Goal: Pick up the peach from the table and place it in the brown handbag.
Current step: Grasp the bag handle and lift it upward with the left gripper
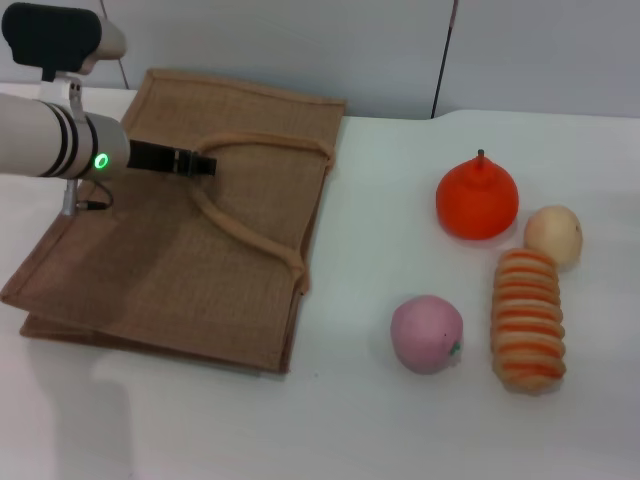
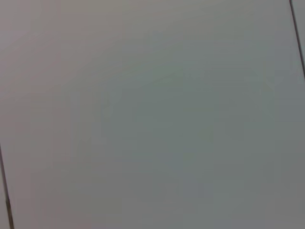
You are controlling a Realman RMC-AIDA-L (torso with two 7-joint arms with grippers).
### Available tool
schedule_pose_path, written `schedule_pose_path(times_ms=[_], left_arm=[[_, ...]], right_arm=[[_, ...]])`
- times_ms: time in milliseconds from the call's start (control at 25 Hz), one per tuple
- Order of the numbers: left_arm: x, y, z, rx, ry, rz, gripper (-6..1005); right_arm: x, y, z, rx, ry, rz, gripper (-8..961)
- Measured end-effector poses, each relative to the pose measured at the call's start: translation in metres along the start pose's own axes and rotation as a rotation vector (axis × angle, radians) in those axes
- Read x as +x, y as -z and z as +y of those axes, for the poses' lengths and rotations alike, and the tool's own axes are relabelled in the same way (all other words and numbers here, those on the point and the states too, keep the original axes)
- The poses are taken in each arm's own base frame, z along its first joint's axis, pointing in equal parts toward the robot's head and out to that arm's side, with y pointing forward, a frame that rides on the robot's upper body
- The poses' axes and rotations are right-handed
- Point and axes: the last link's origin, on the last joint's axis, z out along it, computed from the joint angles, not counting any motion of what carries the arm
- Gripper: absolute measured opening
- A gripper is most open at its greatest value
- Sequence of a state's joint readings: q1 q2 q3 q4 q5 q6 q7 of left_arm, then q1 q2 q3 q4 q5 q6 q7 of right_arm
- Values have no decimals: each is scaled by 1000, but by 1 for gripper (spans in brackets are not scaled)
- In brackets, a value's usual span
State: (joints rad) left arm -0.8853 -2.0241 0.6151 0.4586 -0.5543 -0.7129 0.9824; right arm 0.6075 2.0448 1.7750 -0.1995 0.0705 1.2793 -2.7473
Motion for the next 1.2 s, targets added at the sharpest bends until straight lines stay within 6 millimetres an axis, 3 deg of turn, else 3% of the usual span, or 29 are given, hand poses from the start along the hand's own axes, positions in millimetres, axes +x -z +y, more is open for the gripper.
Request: schedule_pose_path(times_ms=[360, 720, 920, 1200], left_arm=[[-2, -2, 3, -8, -22, -9, 653], [-1, -2, 2, -6, -23, -9, 420], [-2, -2, 3, -6, -20, -9, 220], [-2, -2, 0, 8, 7, 9, 150]], right_arm=[[0, 0, 0, 1, 0, 0, 834], [0, 0, 0, -1, 1, 0, 834], [0, 0, 0, -4, 2, 2, 834], [0, 0, 1, -5, 2, 2, 833]])
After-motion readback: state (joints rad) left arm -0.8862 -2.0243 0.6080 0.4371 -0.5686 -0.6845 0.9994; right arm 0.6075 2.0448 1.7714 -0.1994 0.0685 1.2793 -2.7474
